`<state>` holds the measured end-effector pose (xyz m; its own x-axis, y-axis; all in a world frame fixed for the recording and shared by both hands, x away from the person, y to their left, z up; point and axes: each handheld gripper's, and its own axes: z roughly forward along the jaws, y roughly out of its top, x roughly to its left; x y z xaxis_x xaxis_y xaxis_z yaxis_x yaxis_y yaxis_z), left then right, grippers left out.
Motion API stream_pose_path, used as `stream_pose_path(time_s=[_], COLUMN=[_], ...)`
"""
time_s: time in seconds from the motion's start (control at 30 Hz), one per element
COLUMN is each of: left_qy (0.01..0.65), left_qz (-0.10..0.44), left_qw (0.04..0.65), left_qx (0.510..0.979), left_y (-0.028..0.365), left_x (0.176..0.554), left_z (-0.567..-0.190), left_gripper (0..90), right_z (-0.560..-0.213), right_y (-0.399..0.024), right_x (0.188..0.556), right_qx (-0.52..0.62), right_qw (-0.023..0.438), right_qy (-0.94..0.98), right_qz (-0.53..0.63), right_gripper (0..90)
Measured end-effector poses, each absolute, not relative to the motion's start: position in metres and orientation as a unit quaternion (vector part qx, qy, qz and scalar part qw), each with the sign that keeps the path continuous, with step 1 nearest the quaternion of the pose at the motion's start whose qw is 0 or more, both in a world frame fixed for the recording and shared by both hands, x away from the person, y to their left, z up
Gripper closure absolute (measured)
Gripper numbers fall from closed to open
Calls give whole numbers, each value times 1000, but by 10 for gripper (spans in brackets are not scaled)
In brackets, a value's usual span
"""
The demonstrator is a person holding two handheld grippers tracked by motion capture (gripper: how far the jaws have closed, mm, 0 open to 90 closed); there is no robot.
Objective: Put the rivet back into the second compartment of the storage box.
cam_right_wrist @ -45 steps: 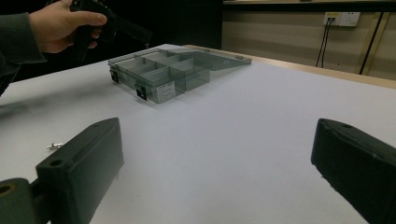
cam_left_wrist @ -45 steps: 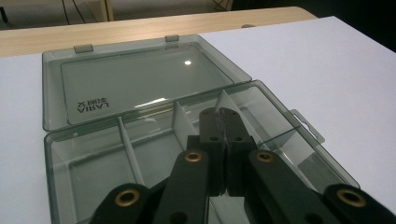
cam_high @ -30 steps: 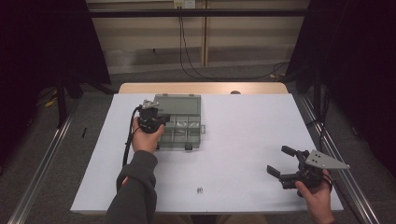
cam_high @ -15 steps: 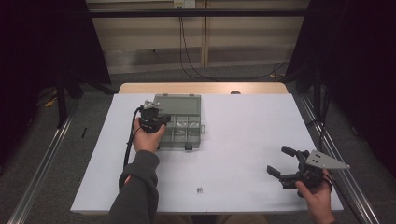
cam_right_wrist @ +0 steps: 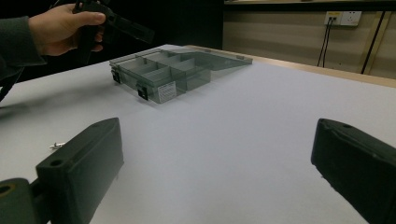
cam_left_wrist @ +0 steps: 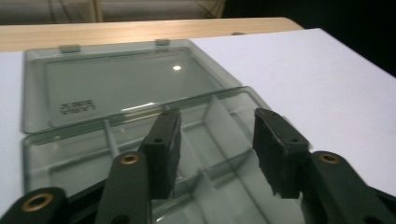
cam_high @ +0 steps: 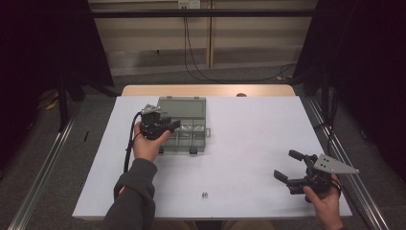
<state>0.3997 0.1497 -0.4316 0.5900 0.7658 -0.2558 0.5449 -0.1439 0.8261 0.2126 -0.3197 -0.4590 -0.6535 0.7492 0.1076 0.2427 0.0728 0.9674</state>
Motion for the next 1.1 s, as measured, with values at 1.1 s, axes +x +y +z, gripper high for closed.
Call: stream_pose_path(time_s=[1.1], left_qy=[333], left_qz=[50], left_qw=[547], left_qx=[766], left_y=[132], left_x=[334], left_z=[-435], left_gripper=[110], right_z=[-459], right_y=[-319], right_x=[213], right_qx=[354], right_qw=[217], right_qy=[700], right_qz=[580], right_gripper=[21])
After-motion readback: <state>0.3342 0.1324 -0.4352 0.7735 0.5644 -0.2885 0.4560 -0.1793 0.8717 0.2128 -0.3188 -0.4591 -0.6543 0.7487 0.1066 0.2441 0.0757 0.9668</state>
